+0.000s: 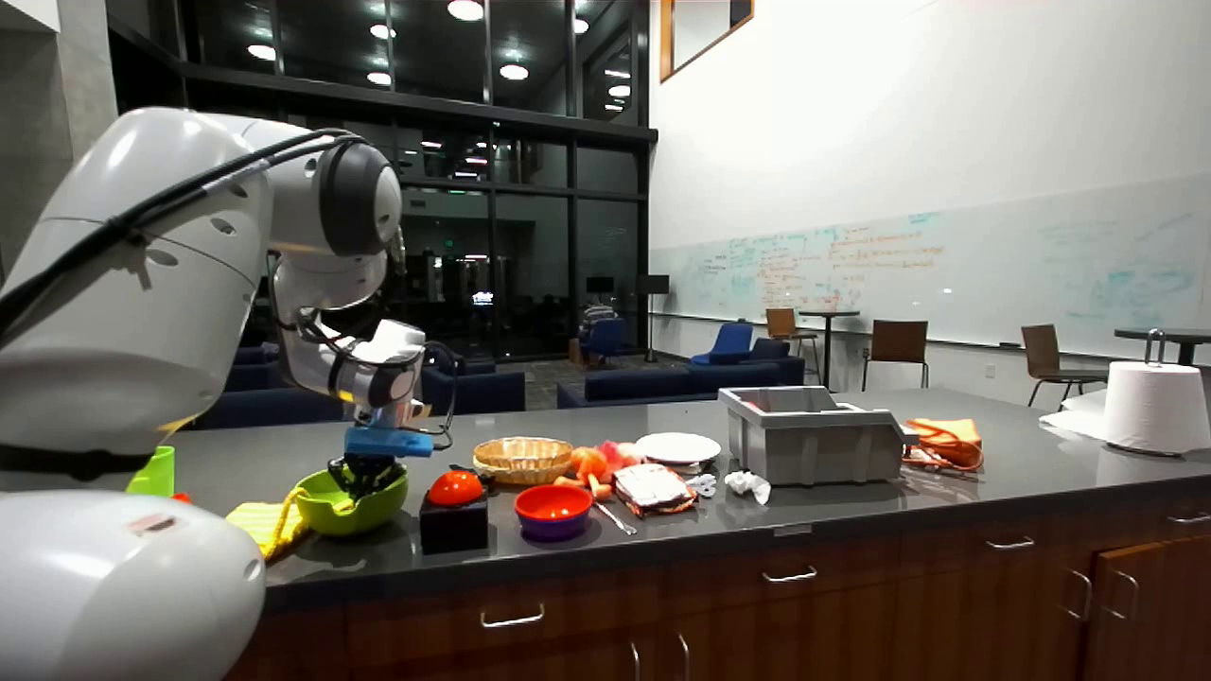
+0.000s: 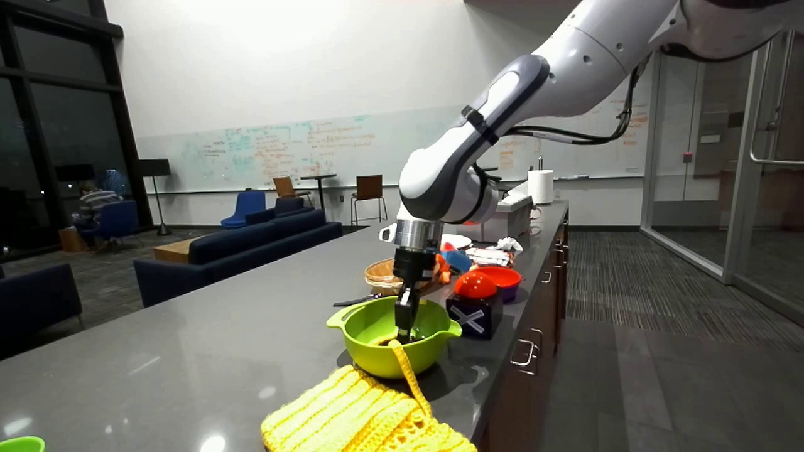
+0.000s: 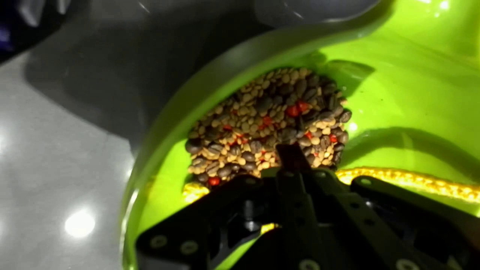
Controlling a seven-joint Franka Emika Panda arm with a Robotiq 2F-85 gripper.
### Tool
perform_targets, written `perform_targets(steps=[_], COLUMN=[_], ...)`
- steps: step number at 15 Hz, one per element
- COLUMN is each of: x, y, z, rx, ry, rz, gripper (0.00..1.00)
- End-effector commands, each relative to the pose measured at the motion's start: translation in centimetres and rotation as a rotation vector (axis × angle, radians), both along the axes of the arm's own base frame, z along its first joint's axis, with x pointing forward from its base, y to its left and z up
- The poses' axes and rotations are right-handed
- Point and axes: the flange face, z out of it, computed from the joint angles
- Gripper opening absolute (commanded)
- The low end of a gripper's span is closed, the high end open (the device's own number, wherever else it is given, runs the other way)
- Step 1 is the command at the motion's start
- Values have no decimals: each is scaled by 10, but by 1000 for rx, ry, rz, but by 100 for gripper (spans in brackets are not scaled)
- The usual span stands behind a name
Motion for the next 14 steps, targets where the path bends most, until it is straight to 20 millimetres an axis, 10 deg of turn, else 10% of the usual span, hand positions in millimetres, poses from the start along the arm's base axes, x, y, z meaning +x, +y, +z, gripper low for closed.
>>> perform_targets(steps=[1,14], x=[-2,11], y=[2,1], z=[3,3], rx=[-40,-164], ry=[-72,-236], rz=[17,88], gripper=[0,0])
